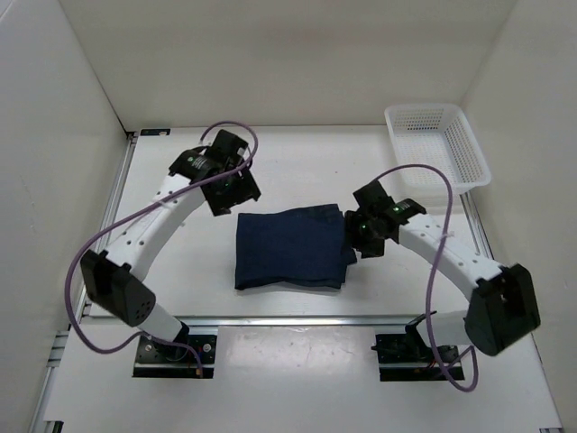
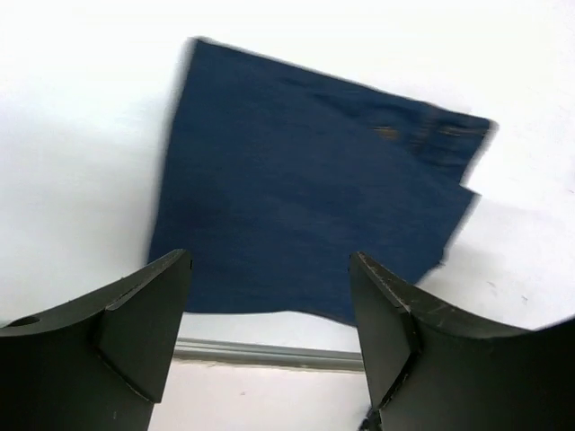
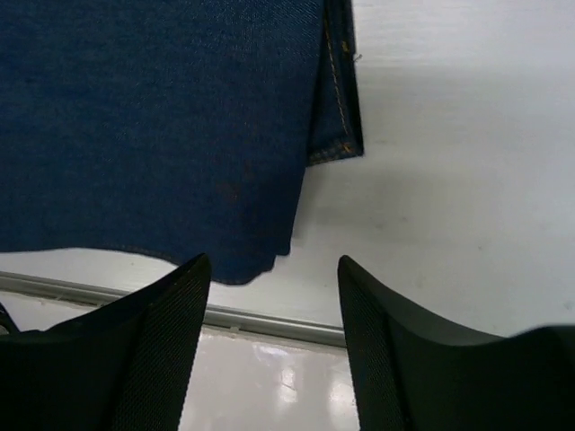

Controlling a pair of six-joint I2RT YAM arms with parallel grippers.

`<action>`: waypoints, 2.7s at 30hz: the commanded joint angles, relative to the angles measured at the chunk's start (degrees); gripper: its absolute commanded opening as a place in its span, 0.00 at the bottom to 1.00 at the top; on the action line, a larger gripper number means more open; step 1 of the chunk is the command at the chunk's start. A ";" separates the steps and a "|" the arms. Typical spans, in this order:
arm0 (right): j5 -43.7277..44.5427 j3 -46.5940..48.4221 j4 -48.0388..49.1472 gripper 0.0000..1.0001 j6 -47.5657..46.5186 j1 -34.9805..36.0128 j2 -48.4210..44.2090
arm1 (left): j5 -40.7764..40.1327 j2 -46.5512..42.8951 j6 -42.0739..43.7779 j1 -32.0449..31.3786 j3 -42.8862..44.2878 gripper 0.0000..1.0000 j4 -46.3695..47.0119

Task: Fold and stack the trousers
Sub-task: Fold the trousers

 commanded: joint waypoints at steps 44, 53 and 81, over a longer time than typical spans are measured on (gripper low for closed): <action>0.55 30.36 0.78 0.00 -14.33 -3.63 22.75 | -0.64 -4.76 5.00 1.88 -4.93 0.81 -2.86; 10.39 35.39 2.10 0.73 -8.46 -7.05 34.20 | 4.98 -4.06 5.79 -0.92 -11.70 0.81 1.26; -8.24 9.24 15.62 0.13 -1.78 -10.93 29.04 | 4.64 9.93 4.73 -5.07 -28.49 0.71 11.21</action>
